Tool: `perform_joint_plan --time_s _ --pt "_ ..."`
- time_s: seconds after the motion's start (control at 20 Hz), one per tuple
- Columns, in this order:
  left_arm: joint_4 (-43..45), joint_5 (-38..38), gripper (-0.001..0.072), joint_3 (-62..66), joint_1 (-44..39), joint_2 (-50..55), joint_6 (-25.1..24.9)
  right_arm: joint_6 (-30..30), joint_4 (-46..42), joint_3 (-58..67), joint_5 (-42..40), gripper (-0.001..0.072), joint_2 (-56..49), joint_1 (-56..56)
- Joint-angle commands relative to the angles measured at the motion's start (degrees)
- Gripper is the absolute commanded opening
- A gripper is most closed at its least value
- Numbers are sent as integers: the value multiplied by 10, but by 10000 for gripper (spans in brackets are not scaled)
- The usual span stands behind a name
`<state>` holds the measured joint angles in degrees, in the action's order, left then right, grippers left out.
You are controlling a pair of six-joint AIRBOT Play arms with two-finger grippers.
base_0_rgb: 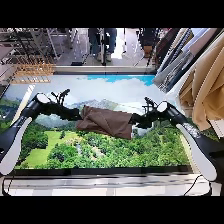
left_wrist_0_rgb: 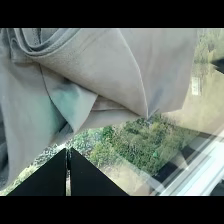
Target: Fold the clothes and pants, and hang the long-sleeved shirts on hangers.
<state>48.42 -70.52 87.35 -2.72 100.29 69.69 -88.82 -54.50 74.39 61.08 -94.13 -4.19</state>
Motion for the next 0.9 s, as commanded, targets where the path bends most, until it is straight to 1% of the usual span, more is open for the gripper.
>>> perform_joint_plan --time_s 0.0,0.05,0.1,0.15,0.25,0.3,0.35,0.4,0.45,0.55,0.65,0.7,0.75,0.85 --pt "0 -9 7 1 0 0 0 68 105 -16 -19 584 -44 27" --pt "0 -8 7 1 0 0 0 90 126 -16 -15 591 -52 32" --pt "0 -9 7 1 0 0 0 105 139 -16 -15 630 -61 32" --pt "0 -9 7 1 0 0 0 115 147 -16 -15 644 -70 31" --pt "0 -11 7 1 0 0 0 141 187 -16 -11 641 -95 27" --pt "0 -13 7 1 0 0 0 168 232 -16 -5 631 -108 26" --pt "0 -16 7 1 0 0 0 200 290 -15 -4 584 -121 22" --pt "0 -19 7 1 0 0 0 224 333 -10 -7 560 -129 16" --pt "-3 -26 7 1 0 0 0 226 355 3 -7 480 -137 10" --pt "-9 -49 7 1 0 -2 -1 224 354 39 -6 16 -139 6" --pt "-5 -85 6 1 3 -13 -3 200 344 74 19 15 -121 17" --pt "0 -106 7 1 7 -24 -10 173 320 87 28 14 -101 27" --pt "7 -127 7 1 12 -39 -12 137 277 93 30 14 -72 39" --pt "45 -154 7 1 22 -77 -11 56 164 98 47 14 3 76"
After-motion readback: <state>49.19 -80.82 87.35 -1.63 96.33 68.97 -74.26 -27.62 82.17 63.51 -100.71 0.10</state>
